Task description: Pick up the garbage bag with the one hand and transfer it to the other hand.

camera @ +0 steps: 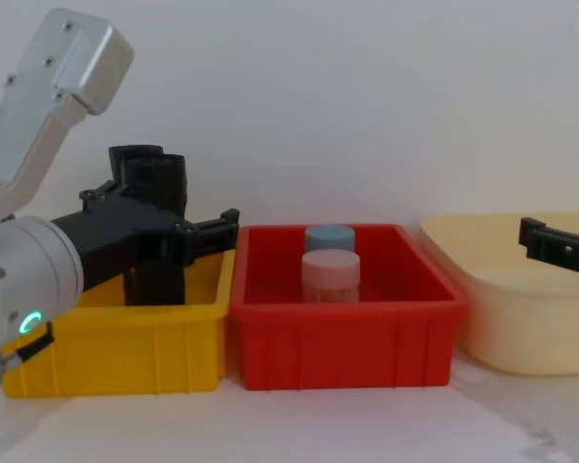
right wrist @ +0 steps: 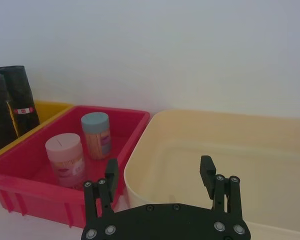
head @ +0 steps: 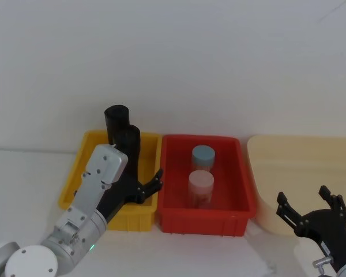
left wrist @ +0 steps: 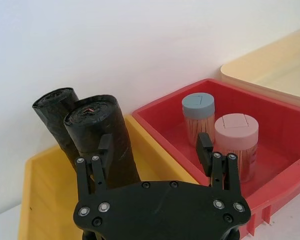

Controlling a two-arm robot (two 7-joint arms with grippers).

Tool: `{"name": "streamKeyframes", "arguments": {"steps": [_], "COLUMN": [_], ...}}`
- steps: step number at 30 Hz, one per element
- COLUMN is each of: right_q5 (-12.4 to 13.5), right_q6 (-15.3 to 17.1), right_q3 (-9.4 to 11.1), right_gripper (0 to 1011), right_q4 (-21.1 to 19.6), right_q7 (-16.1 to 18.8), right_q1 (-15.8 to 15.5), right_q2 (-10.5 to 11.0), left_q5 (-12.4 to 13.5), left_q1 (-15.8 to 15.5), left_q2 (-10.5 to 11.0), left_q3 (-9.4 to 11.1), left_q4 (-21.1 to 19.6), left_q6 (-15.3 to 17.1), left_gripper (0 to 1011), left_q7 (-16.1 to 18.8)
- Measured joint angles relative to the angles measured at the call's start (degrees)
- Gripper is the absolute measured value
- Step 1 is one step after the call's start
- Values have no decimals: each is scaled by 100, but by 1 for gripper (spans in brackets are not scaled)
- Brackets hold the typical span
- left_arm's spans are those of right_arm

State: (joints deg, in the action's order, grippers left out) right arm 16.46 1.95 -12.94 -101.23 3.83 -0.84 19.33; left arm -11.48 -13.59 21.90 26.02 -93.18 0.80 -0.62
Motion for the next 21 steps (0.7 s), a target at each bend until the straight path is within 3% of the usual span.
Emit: {"name": "streamKeyframes", "arguments": {"steps": [21], "right_q5": [0], "right_q6": [0], "right_q3": [0], "right_gripper": [1002], "right_q4": [0], "right_q7": [0], "right_q1": [0], "right_q2": [0], "left_q5": [0], "left_q1": [0], "left_q2": [0], "left_q3": [0], "left_q4": [0], "left_q6": [0], "left_gripper": [1000], "left_q7": [0]}}
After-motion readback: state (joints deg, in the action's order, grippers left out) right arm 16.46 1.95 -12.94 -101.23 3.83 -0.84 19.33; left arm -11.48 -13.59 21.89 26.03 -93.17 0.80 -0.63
